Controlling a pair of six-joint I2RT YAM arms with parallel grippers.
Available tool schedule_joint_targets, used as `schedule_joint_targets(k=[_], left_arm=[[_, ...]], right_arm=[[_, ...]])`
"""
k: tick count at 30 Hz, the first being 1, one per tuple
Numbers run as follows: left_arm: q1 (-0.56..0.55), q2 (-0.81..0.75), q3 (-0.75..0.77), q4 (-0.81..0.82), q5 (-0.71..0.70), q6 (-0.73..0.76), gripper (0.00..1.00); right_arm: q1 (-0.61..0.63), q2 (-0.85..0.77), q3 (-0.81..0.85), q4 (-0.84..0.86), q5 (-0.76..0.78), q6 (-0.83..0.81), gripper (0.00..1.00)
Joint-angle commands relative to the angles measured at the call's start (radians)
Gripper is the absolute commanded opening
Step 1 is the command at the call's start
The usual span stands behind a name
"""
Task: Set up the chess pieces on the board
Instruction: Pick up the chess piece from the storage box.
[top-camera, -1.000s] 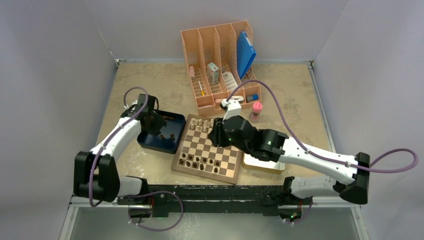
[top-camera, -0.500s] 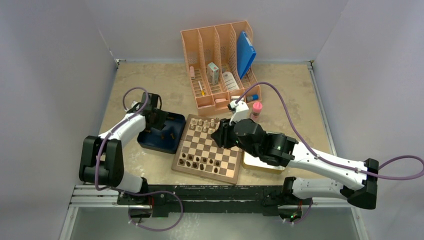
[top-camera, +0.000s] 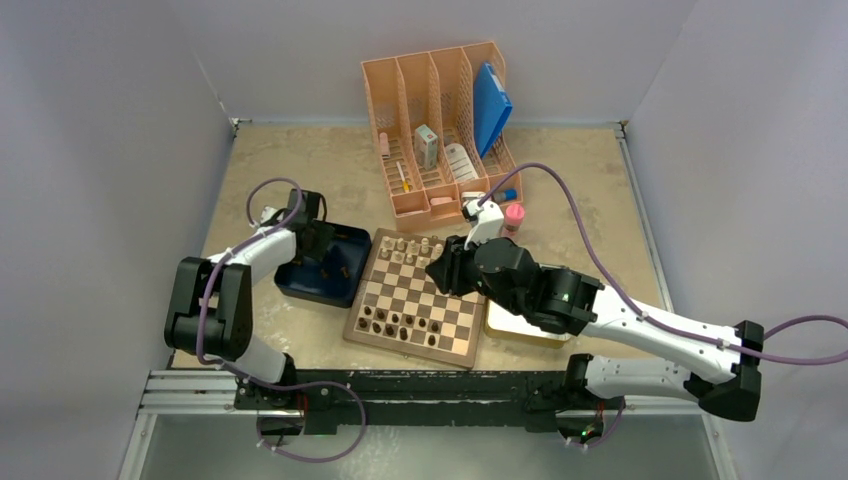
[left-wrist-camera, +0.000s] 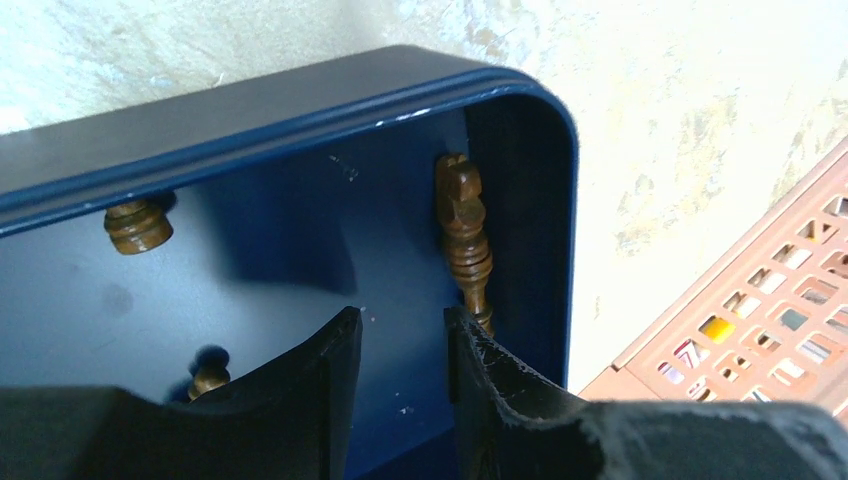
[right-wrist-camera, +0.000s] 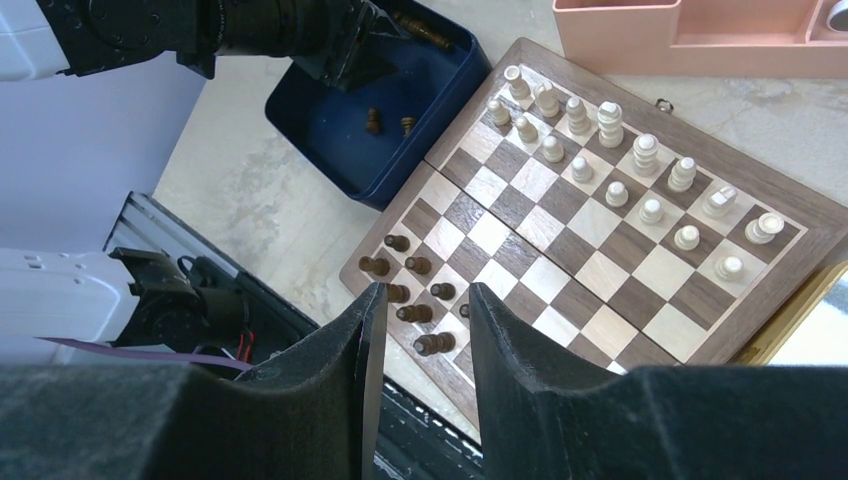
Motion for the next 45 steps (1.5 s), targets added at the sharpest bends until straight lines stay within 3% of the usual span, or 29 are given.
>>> schedule_joint_targets(k=[1, 34, 45], left_arm=[[0.015, -0.006, 0.01, 0.077, -0.059, 0.021, 0.35], [0.022, 0.084, 0.051, 0.069, -0.004, 0.017, 0.34], [0.022, 0.049, 0.003, 0.15, 0.023, 0.035, 0.35]], right_arm=[[0.006, -0.006, 0.009, 0.012, 0.023, -0.001, 0.38], [0.005, -0.026, -0.037, -0.003, 0.044, 0.006, 0.38], [0.005, -0.032, -0.035, -0.022, 0.038, 0.006, 0.38]])
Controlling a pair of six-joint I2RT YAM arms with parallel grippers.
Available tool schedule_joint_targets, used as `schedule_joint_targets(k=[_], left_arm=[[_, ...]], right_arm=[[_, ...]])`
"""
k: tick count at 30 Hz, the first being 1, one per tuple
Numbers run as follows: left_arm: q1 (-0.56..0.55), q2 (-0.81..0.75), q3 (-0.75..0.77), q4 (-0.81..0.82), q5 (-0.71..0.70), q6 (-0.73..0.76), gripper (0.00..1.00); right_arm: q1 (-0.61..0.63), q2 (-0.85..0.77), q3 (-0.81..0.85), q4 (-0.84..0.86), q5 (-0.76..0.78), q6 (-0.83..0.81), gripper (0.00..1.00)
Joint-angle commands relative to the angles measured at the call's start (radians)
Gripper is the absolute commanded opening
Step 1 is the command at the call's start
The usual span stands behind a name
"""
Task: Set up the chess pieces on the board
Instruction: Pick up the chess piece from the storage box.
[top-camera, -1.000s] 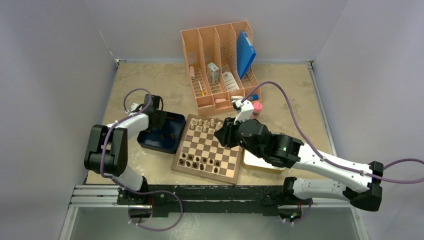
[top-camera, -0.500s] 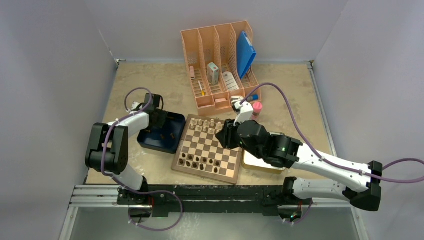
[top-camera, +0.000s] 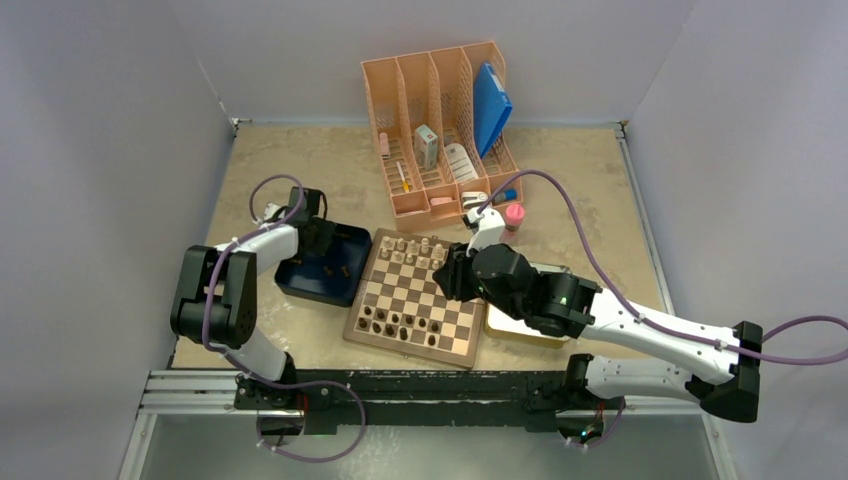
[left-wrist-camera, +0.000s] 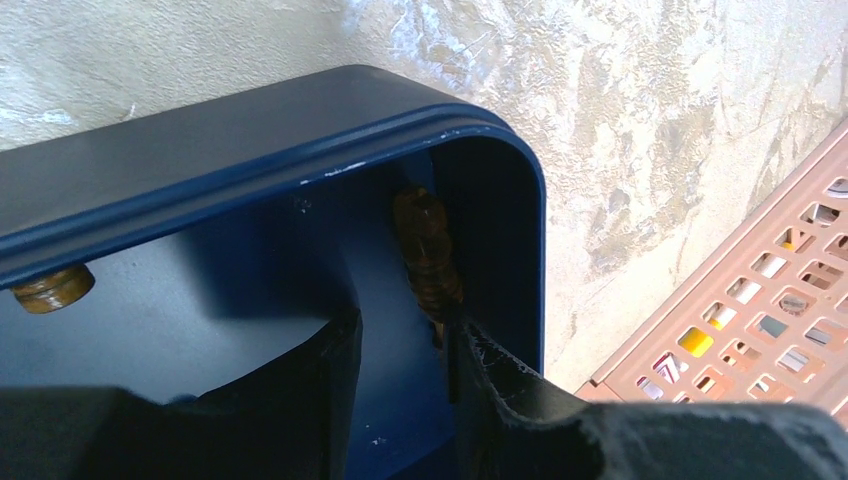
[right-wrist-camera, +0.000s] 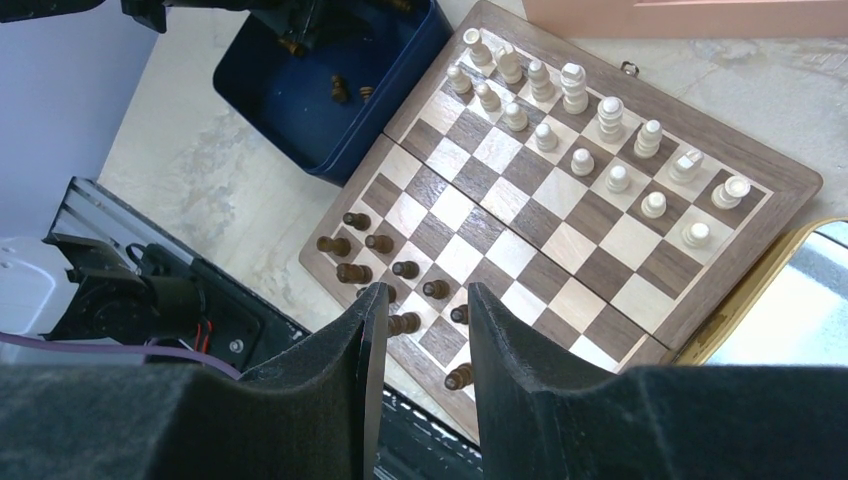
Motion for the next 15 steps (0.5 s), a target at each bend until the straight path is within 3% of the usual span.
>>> schedule_joint_targets(k=[1, 12, 15], left_arm=[[0.008, -0.028, -0.023, 0.07, -0.001, 0.009, 0.35], [0.009, -0.02, -0.059, 0.126, 0.03, -0.012, 0.36], [0.006, -0.023, -0.083, 0.216, 0.064, 0.028, 0.36]], right_arm=[[0.005, -0.023, 0.011, 0.014, 0.016, -0.004, 0.38], [0.006, -0.039, -0.013, 0.023, 0.009, 0.002, 0.38], [0.005, -0.022, -0.003, 0.025, -0.027, -0.003, 0.39]])
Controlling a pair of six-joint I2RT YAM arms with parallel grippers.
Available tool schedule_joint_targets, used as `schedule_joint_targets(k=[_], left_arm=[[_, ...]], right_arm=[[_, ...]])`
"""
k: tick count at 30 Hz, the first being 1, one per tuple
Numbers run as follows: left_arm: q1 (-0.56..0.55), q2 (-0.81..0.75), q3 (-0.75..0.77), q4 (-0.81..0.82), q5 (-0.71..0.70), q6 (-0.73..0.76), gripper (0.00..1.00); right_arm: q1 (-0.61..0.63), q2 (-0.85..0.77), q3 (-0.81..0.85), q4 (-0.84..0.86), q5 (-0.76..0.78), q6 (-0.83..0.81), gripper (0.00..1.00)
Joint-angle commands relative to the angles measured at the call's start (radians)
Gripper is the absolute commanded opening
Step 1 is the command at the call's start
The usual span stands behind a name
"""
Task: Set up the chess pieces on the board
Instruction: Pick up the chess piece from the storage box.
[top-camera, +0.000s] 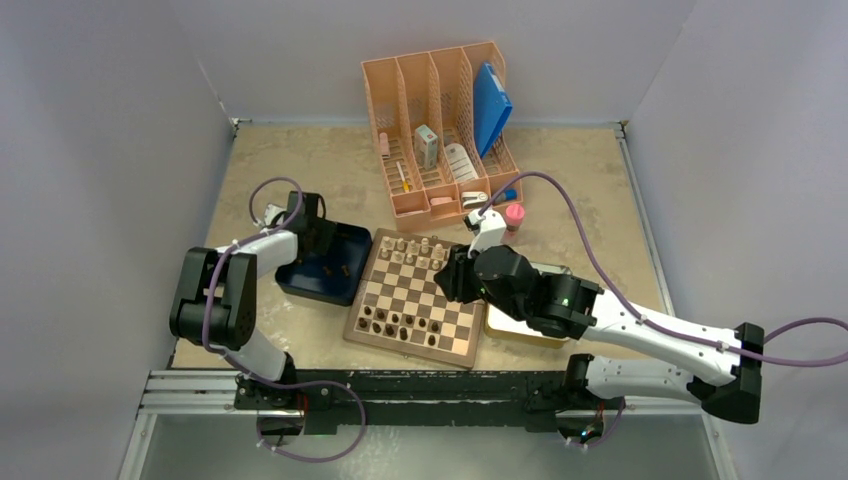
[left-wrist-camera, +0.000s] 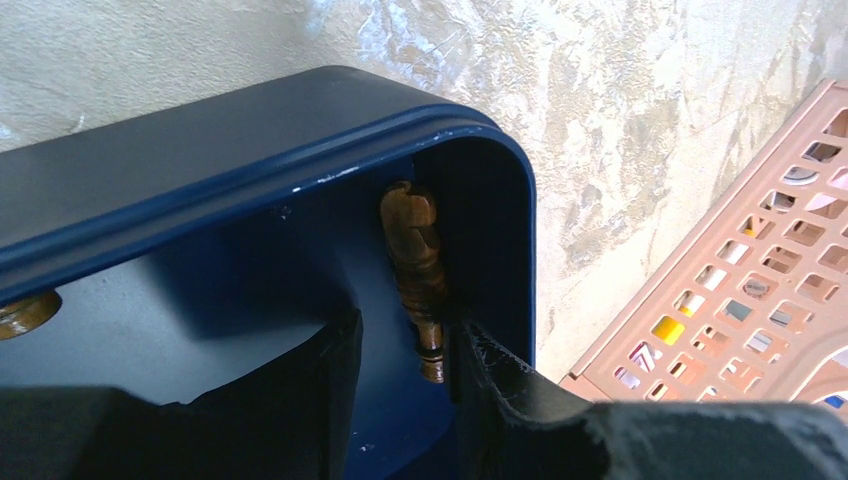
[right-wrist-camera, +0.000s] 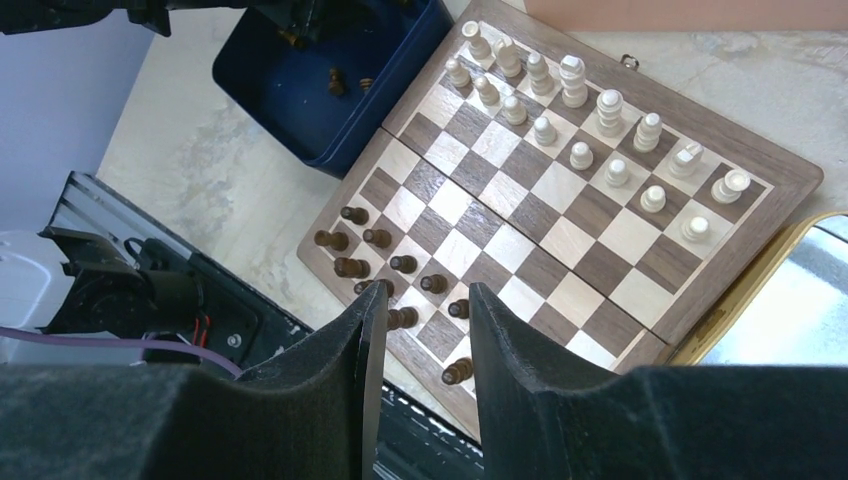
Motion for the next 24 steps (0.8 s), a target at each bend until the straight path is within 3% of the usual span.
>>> schedule_joint_targets(k=[1, 10, 24], left_arm=[[0.001, -0.007, -0.015, 0.087, 0.038, 0.031, 0.36], [0.002, 0.077, 0.05, -0.128, 0.047, -0.035, 0.3], [0.001, -0.018, 0.069, -0.31, 0.07, -0.063, 0.22]], right_arm=[[0.005, -0.003, 0.019, 0.032, -0.007, -0.006, 0.39], [0.005, -0.009, -0.001, 0.064, -0.035, 0.002, 0.4], [0.004, -0.057, -0.014, 0.066, -0.032, -0.035, 0.4]])
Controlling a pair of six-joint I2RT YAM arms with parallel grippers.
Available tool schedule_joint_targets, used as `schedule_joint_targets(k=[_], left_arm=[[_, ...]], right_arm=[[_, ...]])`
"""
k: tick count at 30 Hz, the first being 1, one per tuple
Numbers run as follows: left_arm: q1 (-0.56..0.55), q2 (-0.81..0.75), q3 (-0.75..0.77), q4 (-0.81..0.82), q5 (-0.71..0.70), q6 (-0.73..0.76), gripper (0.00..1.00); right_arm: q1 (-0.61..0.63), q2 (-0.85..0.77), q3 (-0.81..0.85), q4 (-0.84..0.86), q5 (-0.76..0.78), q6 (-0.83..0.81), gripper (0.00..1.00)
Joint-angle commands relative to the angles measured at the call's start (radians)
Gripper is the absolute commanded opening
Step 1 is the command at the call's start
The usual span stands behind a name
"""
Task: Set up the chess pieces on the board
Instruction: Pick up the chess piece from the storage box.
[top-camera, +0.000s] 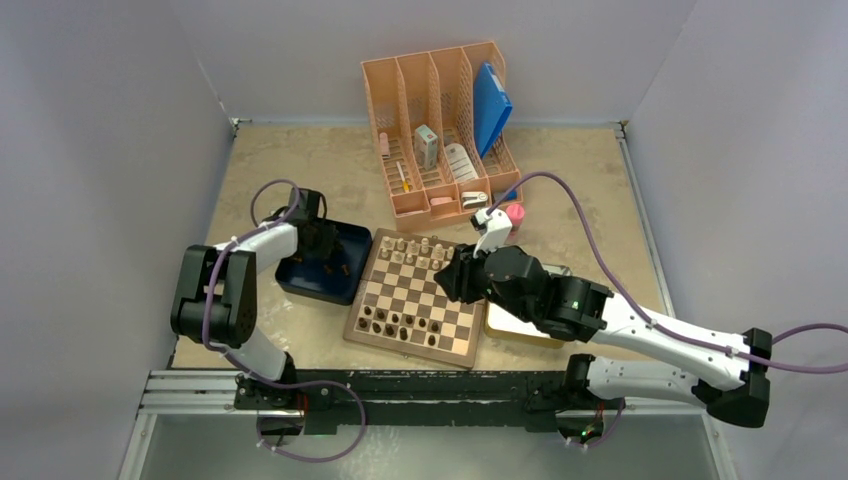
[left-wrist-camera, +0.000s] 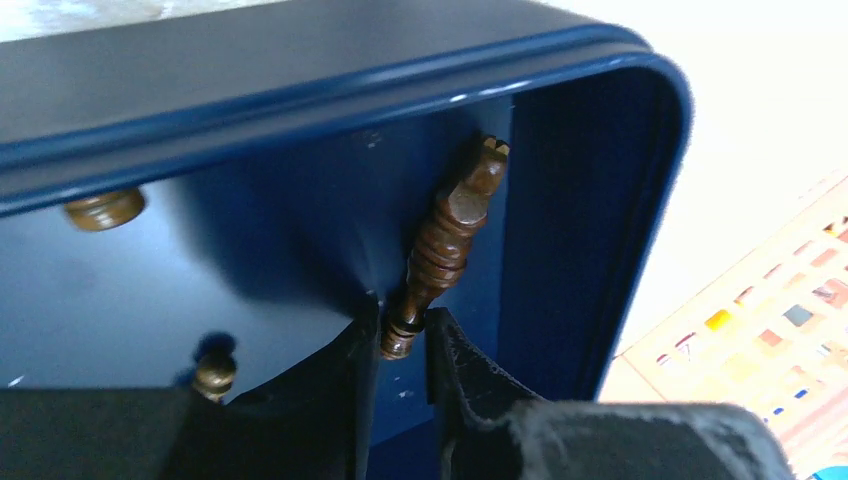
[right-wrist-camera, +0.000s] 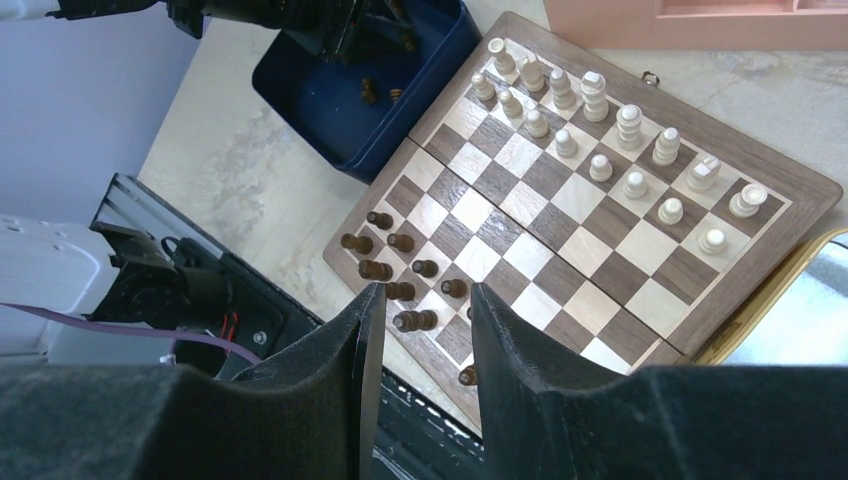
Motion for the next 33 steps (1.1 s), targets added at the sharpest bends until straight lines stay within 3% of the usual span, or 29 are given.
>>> schedule_joint_targets(k=[1, 15, 27, 33], left_arm=[[0.001, -0.047, 0.008, -0.128, 0.004, -0.004, 0.22], [0.001, -0.01, 0.009, -0.118, 0.004, -0.023, 0.31], [0.001, -0.133, -0.013, -0.12, 0.023, 0.035, 0.01], [0.002, -0.277, -0.059, -0.076, 0.062, 0.107, 0.0]], right_arm=[[0.005, -0.01, -0.003, 0.044, -0.005, -0.038, 0.4], [0.005, 0.011, 0.003, 0.059, 0.006, -0.05, 0.4], [0.004, -0.029, -0.005, 0.09, -0.006, -0.027, 0.4], [0.004, -0.065, -0.029, 0.129, -0.014, 0.001, 0.39]])
